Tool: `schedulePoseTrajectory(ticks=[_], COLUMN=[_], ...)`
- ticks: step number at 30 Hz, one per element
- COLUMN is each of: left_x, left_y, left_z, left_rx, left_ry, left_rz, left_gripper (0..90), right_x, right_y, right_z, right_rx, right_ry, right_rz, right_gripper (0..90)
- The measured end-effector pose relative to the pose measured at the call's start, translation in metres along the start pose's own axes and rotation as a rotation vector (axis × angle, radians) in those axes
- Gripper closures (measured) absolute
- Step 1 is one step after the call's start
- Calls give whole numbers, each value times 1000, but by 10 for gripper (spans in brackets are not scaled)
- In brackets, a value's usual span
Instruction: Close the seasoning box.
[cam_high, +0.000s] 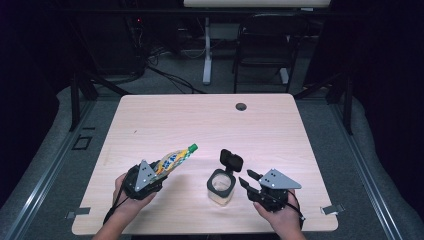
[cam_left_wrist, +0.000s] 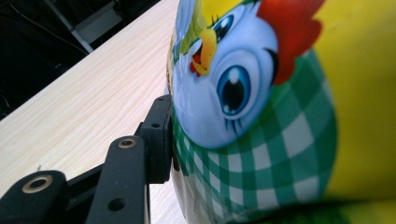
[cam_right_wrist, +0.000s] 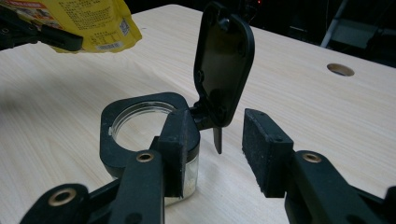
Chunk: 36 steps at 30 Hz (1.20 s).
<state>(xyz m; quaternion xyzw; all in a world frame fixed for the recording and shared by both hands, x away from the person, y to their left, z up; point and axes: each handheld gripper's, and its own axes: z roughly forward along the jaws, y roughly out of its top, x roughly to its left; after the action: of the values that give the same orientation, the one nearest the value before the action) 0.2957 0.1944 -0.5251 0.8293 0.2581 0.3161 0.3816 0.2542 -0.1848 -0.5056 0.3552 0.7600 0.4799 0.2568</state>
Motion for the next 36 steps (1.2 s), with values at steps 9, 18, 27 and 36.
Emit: schedulePoseTrajectory(ticks=[9, 18, 27, 36], left_x=[-3, -6, -7, -12], left_y=[3, 5, 6, 7], left_z=[-2, -3, -3, -1], left_rx=[1, 4, 11, 30], left_ry=[19, 33, 39, 50], left_rz=[38, 73, 96, 150], left_gripper=[543, 543, 543, 543], right_x=[4, 10, 11, 13], right_y=[1, 2, 2, 3], right_z=[-2, 1, 1, 0], right_rx=[-10, 6, 15, 3], right_ry=[-14, -6, 1, 3], right_rz=[-28, -56, -53, -63], right_gripper=[605, 638, 655, 664])
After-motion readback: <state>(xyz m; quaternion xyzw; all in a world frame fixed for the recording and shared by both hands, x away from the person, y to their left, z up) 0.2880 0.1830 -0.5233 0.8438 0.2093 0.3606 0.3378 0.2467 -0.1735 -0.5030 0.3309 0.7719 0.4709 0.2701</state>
